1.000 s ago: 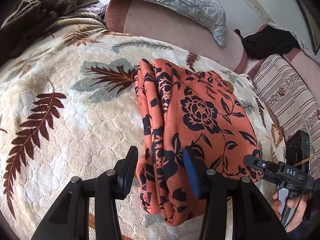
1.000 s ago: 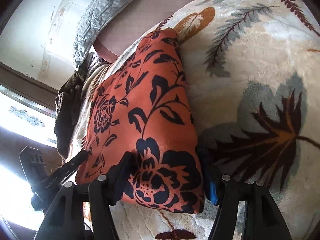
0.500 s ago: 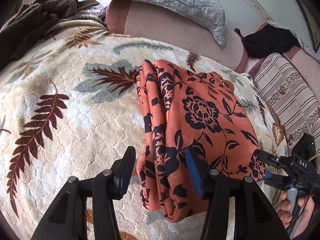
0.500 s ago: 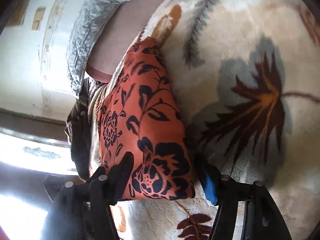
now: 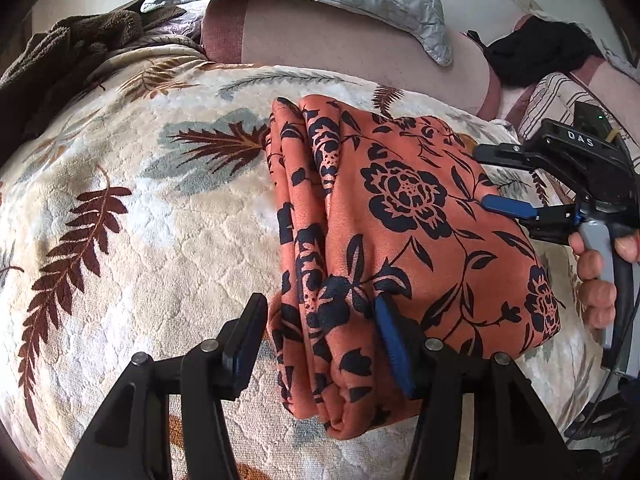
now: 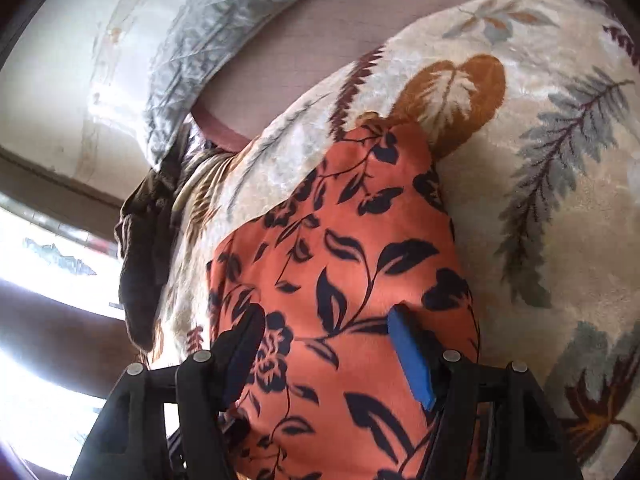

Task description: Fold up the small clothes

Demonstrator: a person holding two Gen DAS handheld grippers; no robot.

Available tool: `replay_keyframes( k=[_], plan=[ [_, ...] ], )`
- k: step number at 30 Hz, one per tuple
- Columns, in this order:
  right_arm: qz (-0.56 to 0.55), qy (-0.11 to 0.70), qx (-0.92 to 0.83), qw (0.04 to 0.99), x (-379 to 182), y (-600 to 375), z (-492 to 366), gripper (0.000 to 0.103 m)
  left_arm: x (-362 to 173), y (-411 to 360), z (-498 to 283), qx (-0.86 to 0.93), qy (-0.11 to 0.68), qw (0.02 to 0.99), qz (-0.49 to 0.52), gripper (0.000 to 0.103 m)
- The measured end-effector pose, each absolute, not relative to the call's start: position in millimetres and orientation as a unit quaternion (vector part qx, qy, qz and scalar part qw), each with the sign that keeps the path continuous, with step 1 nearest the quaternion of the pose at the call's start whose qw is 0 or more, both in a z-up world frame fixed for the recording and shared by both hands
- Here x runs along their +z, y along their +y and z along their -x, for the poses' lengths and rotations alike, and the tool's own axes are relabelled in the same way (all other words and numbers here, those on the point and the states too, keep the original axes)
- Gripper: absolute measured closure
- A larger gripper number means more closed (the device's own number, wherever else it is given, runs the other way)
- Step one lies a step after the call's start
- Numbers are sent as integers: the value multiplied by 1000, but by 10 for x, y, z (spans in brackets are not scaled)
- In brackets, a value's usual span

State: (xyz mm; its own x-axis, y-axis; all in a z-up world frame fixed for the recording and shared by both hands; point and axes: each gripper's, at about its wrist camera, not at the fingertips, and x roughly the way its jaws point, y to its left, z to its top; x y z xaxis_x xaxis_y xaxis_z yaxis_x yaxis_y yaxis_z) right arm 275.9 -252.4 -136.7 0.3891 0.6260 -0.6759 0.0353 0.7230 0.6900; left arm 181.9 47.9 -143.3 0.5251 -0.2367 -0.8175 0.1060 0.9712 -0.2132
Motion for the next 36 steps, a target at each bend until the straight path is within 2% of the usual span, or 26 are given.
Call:
replay_keyframes(
  k=[3,6,8,12,17,18,23,25,28,32,33,34,36],
  plan=[
    [-350,498,206,766,-1259,-2487,-2850,33,-1438,516,-1850,-98,480,869,72,41],
    [-317,504,189,781,-1291,-2419,-2973,29,-1456,528,-1873,-97,480,869,72,36],
    [-331,511,188,771,-1403,-2439,-3042,29,-1462,537,-1886,-96,481,868,75,35],
    [-347,478,200,782,-1192,-2471,-2787,29,-1461,539,-1889,-96,480,869,74,35],
    [-289,495,208,793,-1285,-2439,-2393,29,-1459,534,-1870,-96,480,869,75,35],
    [-278,496,206,796,-1309,-2445,-2371,32,-1460,532,-1859,-94,479,869,76,35],
    [-231,468,215,825,-976,-2328,-2091,30,-1429,507,-1788,-88,470,876,64,35],
    [-233,468,221,823,-1029,-2324,-1955,25,-1420,516,-1788,-88,469,876,66,35],
    [-221,493,207,816,-1300,-2311,-1948,26,-1419,526,-1800,-90,471,874,74,34],
    [-208,461,203,839,-1041,-2271,-1758,24,-1400,539,-1732,-84,458,883,63,31],
    [-204,459,204,840,-1039,-2264,-1703,20,-1399,533,-1713,-83,456,884,57,30],
    [-196,472,196,837,-1104,-2256,-1677,17,-1392,528,-1691,-82,453,886,51,30],
    [-175,505,181,826,-1261,-2265,-1646,19,-1363,529,-1634,-77,449,889,47,30]
  ],
)
